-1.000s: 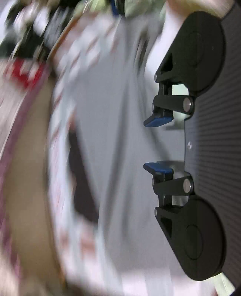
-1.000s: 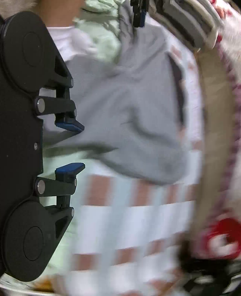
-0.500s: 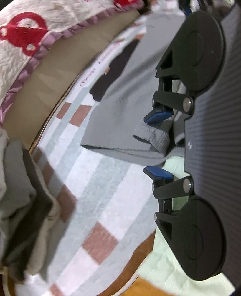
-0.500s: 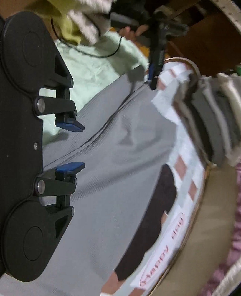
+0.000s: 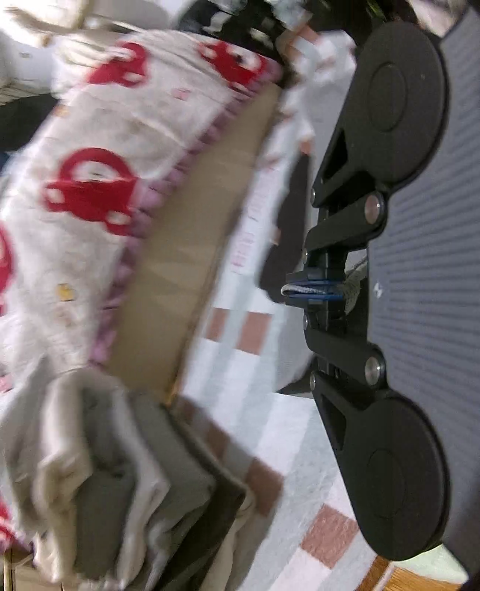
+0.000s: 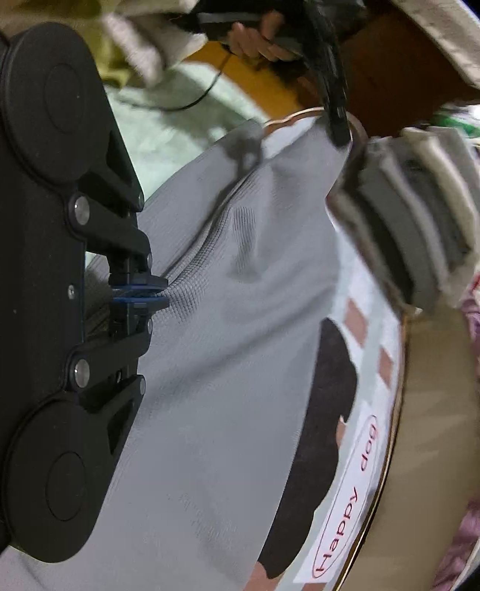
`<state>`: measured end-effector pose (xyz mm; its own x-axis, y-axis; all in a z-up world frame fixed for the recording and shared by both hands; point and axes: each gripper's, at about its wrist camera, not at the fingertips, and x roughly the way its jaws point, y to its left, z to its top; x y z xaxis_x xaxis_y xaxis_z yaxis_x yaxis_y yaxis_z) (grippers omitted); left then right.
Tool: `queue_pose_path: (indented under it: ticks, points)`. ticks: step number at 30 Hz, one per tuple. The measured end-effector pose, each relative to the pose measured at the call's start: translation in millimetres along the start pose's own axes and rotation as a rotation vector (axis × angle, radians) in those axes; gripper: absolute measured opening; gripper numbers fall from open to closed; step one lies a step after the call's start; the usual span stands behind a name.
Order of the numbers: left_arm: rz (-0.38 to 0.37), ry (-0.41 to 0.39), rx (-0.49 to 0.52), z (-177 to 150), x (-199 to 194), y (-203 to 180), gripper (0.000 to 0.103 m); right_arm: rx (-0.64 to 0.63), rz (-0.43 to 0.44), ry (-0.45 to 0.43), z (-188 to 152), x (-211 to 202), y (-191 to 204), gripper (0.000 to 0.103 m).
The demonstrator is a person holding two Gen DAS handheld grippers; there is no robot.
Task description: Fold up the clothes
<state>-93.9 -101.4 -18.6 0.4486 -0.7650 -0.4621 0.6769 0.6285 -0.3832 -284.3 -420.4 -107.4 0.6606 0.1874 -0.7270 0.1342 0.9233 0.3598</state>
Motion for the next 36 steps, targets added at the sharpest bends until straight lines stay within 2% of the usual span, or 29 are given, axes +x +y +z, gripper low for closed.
queue_pose_path:
  ticks: [1,4,6,8,10,12,13,16,17,20,23,25,29,32,34,36]
  points:
    - [0.016,0.011,-0.014,-2.5,-5.6,0.7,0.003,0.014,0.011,-0.014,-0.6,-3.4,-0.6,0.005]
    - [0.163,0.175,-0.027,-31.4,4.7,10.3,0.004,0.022,0.038,0.018,-6.0,-7.8,1.5,0.005]
    - [0.238,0.263,-0.034,-45.4,11.8,16.6,0.005,0.005,0.042,0.075,-10.1,-4.5,5.8,0.004]
    - [0.22,0.263,-0.036,-36.4,20.0,22.9,0.006,0.002,0.031,0.128,-11.6,-0.6,9.4,0.004]
    - [0.202,0.263,-0.039,-27.4,28.1,29.2,0.013,-0.003,0.029,0.172,-12.1,-0.1,13.0,0.005]
    - [0.184,0.263,-0.041,-18.4,36.3,35.4,0.037,0.0,0.02,0.151,-8.7,-17.9,10.9,0.008]
    - [0.175,0.263,-0.042,-13.9,40.4,38.6,0.041,0.002,0.015,0.14,-7.0,-26.8,9.6,0.012]
    - [0.148,0.263,-0.045,-0.4,52.6,48.0,0.053,0.076,-0.1,0.042,5.5,-71.1,-26.9,0.054]
    - [0.139,0.263,-0.047,4.1,56.7,51.1,0.056,0.117,-0.166,0.013,6.9,-84.8,-48.3,0.055]
    - [0.119,0.284,-0.004,13.2,88.7,65.1,0.056,0.264,-0.36,-0.057,7.6,-121.9,-117.5,0.056]
    - [0.141,0.301,0.094,11.2,133.4,78.9,0.056,0.345,-0.483,-0.067,1.0,-140.0,-177.6,0.056]
    - [0.115,0.305,0.074,10.9,151.3,89.3,0.053,0.376,-0.526,-0.072,-6.6,-142.8,-210.2,0.057]
    - [0.026,0.324,-0.028,11.8,171.3,106.5,0.053,0.428,-0.497,-0.174,-18.4,-148.4,-255.8,0.057]
    - [0.035,0.314,0.013,11.2,177.1,105.3,0.055,0.343,-0.453,-0.188,-3.0,-141.5,-267.9,0.06]
    - [0.106,0.295,0.093,7.9,179.7,100.3,0.055,0.252,-0.429,-0.117,4.7,-126.0,-275.7,0.071]
    - [0.123,0.303,0.159,3.3,183.6,94.5,0.055,0.19,-0.406,-0.044,7.3,-109.6,-288.2,0.071]
